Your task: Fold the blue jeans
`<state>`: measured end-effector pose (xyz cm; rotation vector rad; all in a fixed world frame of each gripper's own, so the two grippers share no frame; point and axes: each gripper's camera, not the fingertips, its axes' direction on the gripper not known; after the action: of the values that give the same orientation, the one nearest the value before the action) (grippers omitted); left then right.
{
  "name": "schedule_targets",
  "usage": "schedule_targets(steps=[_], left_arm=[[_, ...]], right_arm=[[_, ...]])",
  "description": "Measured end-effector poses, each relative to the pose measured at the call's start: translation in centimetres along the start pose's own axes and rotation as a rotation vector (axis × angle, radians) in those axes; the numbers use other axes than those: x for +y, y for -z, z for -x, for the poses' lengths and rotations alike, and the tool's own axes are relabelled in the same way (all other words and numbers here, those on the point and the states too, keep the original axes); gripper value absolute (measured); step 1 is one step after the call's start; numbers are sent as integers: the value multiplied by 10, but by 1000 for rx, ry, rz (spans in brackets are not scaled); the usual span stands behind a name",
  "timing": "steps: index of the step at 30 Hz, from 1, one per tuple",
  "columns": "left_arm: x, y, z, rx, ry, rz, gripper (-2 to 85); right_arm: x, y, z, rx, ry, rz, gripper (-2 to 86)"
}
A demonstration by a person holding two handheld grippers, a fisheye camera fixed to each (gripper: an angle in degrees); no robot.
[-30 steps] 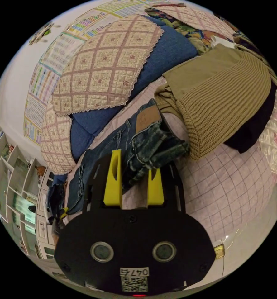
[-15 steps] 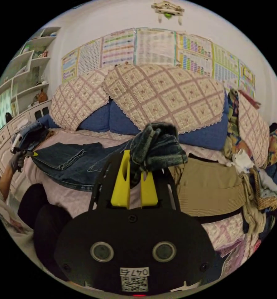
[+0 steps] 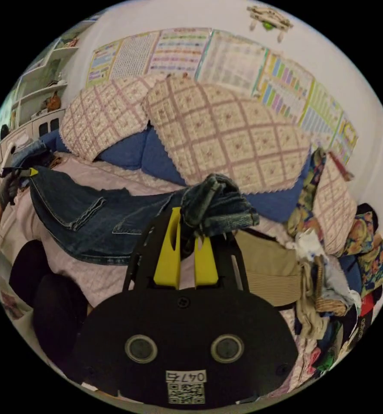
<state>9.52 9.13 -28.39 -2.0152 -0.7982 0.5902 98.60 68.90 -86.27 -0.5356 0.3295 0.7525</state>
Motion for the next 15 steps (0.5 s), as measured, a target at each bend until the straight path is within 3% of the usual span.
schedule_targets(steps=[3,5,8,10,13,15], left_arm=[[1,-10,-27,34,-27,-18,41],[13,-42,-22,31,10,62,42],[40,-104,7,68,137,210,42],[49,-105,24,123,226,192,43],[37,-104,28,143,286,206,46],[15,-104,12,86,268,232,64]], right_arm=[[35,40,-11,64,-101,-125,13],[86,40,-24,12,-198,-142,17],[143,-3,-35,-108,-409,98,28],[164,-29,-27,-99,-457,238,39],[173,-18,-24,-151,-560,129,68],[171,-13,-22,-160,-593,155,92]])
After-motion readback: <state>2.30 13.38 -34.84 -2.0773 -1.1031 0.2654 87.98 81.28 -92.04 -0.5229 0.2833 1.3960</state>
